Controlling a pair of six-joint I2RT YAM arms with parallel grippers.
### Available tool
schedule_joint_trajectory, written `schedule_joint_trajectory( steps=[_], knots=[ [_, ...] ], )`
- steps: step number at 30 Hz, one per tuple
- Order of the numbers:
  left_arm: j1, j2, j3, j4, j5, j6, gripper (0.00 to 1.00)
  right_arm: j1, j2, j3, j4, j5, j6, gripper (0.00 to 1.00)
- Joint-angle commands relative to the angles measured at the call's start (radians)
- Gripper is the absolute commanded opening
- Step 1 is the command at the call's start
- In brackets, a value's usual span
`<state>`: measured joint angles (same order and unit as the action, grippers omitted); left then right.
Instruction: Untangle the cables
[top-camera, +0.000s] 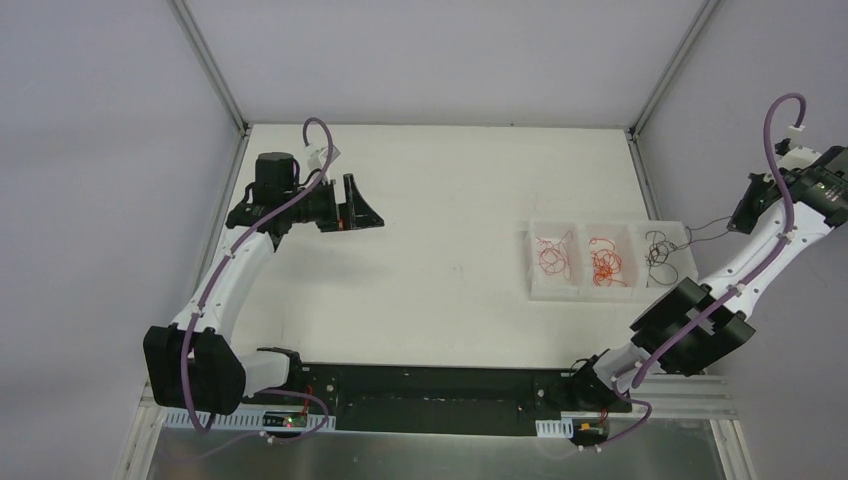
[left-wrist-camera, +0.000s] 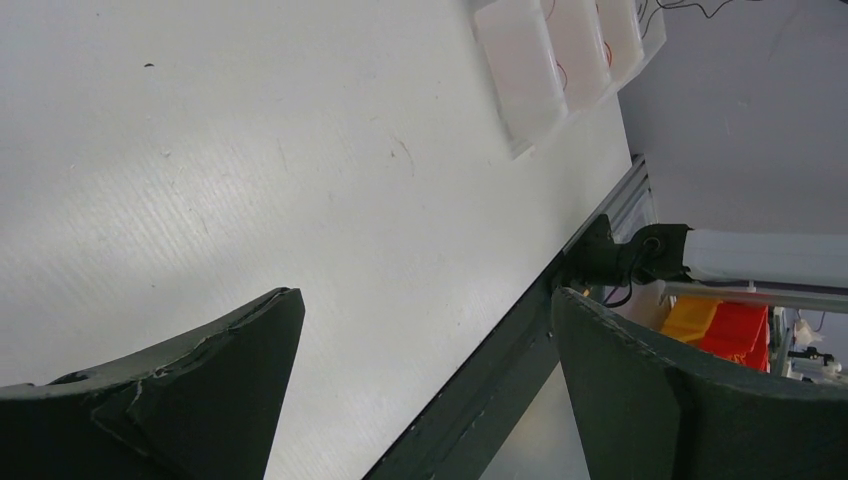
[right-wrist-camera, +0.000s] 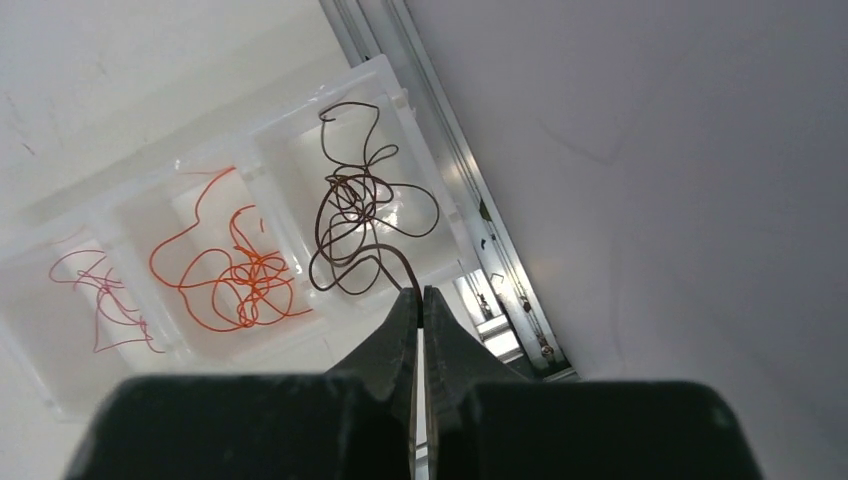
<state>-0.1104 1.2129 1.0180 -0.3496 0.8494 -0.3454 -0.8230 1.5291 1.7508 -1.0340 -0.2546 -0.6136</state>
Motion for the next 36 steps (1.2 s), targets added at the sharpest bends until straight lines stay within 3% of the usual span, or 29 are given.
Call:
schedule_joint_trajectory(
  steps=[1,15,24,26,30,36],
  knots=[
    [0.001,0.01,0.056,0.006,-0.02,0.04,0.99,0.044,0.003,-0.055,0.127,0.101,-0.026,0.0],
    [0.002,0.015,0.046,-0.01,-0.035,0.074,0.99,0.312,0.036,-0.446,0.498,0.451,-0.187,0.0],
    [0.001,0.02,0.05,-0.029,-0.059,0.09,0.99,0.363,0.113,-0.43,0.486,0.524,-0.193,0.0],
    [0.001,0.019,0.051,-0.042,-0.071,0.098,0.99,0.363,0.099,-0.407,0.449,0.51,-0.184,0.08],
    [0.003,0.034,0.072,-0.105,-0.112,0.121,0.99,0.364,0.054,-0.326,0.341,0.465,-0.16,0.45],
    [0.017,0.069,0.14,-0.236,-0.123,0.183,0.99,0.379,0.012,-0.15,0.141,0.38,-0.125,0.61]
  ],
)
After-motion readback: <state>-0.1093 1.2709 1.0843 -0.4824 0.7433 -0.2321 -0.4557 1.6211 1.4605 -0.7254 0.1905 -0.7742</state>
